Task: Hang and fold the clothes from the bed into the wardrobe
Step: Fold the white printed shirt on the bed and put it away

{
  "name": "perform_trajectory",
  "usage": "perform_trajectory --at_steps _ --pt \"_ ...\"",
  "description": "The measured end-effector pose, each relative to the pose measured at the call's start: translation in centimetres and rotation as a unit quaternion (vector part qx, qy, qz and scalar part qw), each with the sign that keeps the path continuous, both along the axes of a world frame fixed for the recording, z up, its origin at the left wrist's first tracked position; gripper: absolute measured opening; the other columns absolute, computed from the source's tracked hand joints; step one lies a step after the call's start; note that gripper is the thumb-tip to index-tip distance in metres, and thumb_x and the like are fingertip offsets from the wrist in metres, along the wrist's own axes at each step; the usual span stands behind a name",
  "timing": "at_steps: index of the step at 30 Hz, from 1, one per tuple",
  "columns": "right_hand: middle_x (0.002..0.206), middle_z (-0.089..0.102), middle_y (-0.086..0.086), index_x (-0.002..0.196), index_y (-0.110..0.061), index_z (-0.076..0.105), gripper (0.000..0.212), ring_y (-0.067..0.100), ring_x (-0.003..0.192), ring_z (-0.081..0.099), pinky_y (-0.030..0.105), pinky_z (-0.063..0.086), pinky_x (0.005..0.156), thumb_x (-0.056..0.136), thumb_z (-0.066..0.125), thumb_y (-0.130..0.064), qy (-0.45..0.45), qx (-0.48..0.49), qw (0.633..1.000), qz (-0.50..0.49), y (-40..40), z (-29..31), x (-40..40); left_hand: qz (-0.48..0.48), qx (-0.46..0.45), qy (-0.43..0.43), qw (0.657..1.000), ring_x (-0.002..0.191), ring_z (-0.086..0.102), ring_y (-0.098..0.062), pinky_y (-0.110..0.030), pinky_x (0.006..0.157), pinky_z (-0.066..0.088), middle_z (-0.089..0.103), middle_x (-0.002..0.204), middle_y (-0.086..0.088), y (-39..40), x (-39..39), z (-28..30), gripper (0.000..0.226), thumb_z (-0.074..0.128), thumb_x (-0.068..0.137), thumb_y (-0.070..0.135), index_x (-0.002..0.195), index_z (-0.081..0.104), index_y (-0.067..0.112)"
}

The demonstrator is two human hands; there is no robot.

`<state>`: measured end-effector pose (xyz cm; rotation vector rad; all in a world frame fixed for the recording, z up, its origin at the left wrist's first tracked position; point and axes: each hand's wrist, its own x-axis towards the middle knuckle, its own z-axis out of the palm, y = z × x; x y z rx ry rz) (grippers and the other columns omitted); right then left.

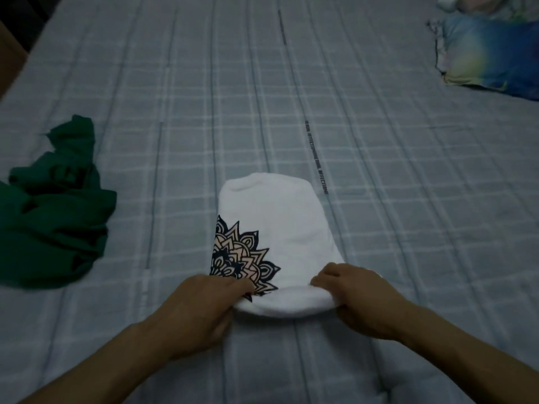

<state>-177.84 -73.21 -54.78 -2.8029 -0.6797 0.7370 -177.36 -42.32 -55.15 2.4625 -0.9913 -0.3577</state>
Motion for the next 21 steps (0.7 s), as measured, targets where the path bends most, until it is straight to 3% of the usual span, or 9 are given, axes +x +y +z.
perform_trajectory --at_steps 4,8,12,15,18,21 --pt "0.119 0.053 -0.001 0.125 -0.030 0.061 0.053 0.017 0.108 0.055 0.032 0.044 0.094 0.074 0.065 -0.019 0.029 0.075 0.996 -0.034 -0.1 3.4 3.9 0.065 -0.090 -0.005 0.994 0.088 0.066 -0.015 -0.030 0.074 0.054 0.064 0.105 0.008 0.6 3.1 1.1 0.025 0.052 0.089 0.027 0.110 0.065 0.022" --pt "0.119 0.067 0.001 0.126 -0.025 0.059 0.054 0.024 0.108 0.062 0.036 0.047 0.093 0.073 0.070 -0.018 -0.071 0.093 0.989 -0.095 0.0 5.1 8.7 0.164 -0.089 -0.078 0.979 0.084 0.062 -0.019 -0.038 0.073 0.054 0.058 0.103 0.002 1.0 7.1 0.9 0.021 0.059 0.092 0.018 0.112 0.062 0.017" --pt "0.098 0.069 0.001 0.116 -0.024 0.060 0.038 0.027 0.089 0.060 0.039 0.045 0.082 0.078 0.060 -0.023 -0.161 0.029 0.984 -0.077 0.6 3.9 13.5 0.210 -0.089 -0.108 0.968 0.087 0.059 -0.020 -0.031 0.077 0.047 0.060 0.101 -0.001 0.5 11.6 0.1 0.020 0.060 0.089 0.017 0.108 0.060 0.015" --pt "0.097 0.067 0.000 0.114 -0.025 0.058 0.035 0.024 0.087 0.055 0.035 0.034 0.078 0.080 0.052 -0.028 -0.192 -0.046 0.978 -0.069 1.0 1.4 17.2 0.228 -0.057 -0.096 0.967 0.086 0.060 -0.027 -0.042 0.077 0.051 0.062 0.100 -0.004 0.0 15.8 -1.3 0.019 0.065 0.088 0.013 0.106 0.060 0.015" --pt "0.111 0.065 0.007 0.122 -0.019 0.058 0.035 0.028 0.102 0.053 0.038 0.035 0.087 0.087 0.053 -0.023 -0.203 -0.043 0.970 -0.123 1.4 -1.2 19.9 0.257 -0.009 -0.061 0.964 0.093 0.060 -0.031 -0.048 0.084 0.048 0.063 0.105 -0.008 -0.8 19.3 -3.1 0.019 0.060 0.092 0.017 0.111 0.060 0.012" --pt "0.135 0.054 0.014 0.137 -0.013 0.051 0.050 0.031 0.124 0.046 0.042 0.035 0.107 0.088 0.059 -0.006 -0.248 0.072 0.947 -0.192 3.0 -2.9 19.3 0.260 0.022 -0.103 0.960 0.115 0.057 -0.036 -0.044 0.098 0.045 0.062 0.126 -0.014 -2.4 19.5 -4.3 0.027 0.056 0.095 0.015 0.119 0.064 0.007"
